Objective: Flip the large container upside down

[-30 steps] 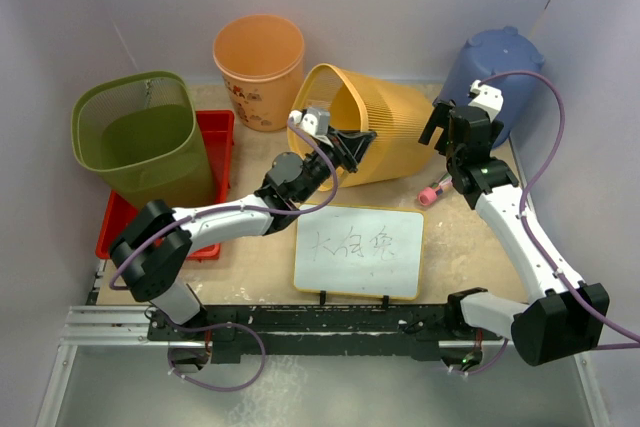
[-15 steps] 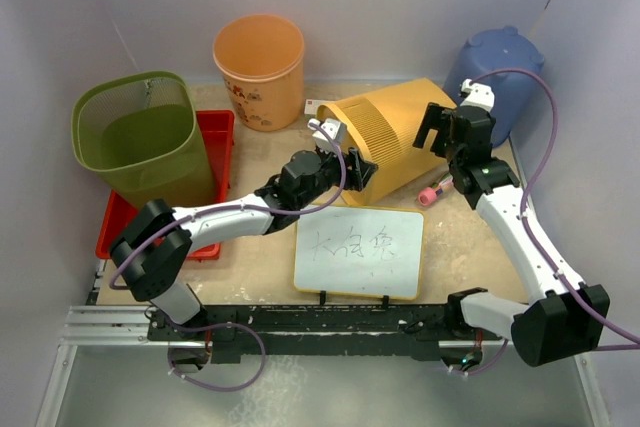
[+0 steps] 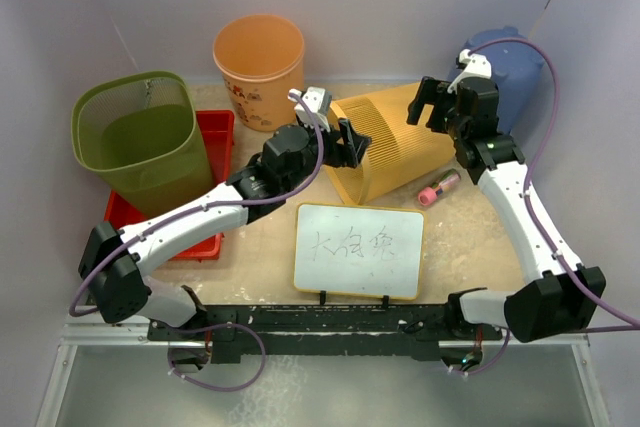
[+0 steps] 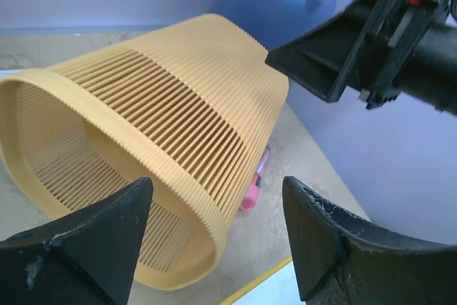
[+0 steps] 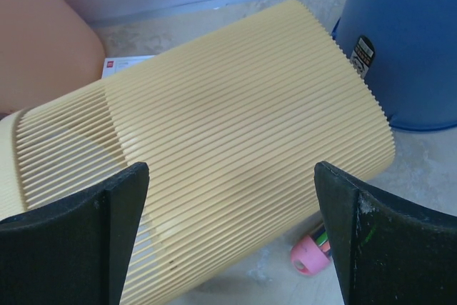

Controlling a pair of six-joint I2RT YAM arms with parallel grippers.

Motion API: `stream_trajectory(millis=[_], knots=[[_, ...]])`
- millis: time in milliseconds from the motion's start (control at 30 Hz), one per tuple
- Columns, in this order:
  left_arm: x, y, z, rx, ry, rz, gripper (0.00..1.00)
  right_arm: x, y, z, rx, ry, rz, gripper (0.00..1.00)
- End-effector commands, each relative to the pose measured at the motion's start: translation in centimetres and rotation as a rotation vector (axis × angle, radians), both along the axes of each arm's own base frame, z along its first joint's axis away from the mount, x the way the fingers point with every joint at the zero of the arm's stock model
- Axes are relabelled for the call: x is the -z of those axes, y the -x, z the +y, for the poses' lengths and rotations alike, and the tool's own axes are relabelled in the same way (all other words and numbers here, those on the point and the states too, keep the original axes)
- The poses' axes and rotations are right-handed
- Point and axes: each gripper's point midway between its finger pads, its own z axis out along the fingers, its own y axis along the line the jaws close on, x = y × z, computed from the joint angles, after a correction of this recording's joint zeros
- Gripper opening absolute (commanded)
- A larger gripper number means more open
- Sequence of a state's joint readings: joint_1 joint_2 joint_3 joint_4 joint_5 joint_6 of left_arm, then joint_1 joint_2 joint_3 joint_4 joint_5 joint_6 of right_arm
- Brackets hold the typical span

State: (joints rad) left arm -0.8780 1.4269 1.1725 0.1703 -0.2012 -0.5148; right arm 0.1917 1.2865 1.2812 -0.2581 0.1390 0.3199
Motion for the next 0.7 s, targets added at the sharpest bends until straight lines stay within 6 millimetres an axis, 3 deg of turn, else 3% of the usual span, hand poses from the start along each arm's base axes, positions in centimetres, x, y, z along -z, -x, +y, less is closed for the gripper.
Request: stream_trajectory(millis=[0,167,333,667], knots=[[-2.5,-2.1,1.6,-0.168,0.054,0.043,0.7,-2.2,-0.9,-0.6,0.007,0.01,-0.04,1.0],[-1.9,-5.4,2.1,-0.29,0.037,0.103,0.53,-1.4,-2.3,-2.1,-0.009,-0.061,0.02,1.0],[0.5,-7.8,1.8,-0.285,0.071,0.176,0.44,-1.0,-4.3,-3.4,-0.003,-0.06,0.076,1.0],[5.0,-8.3,2.1,-0.258,0.041,0.258,0.4,2.2,-8.3,-6.5,0.006,-0.148,0.137,1.0]])
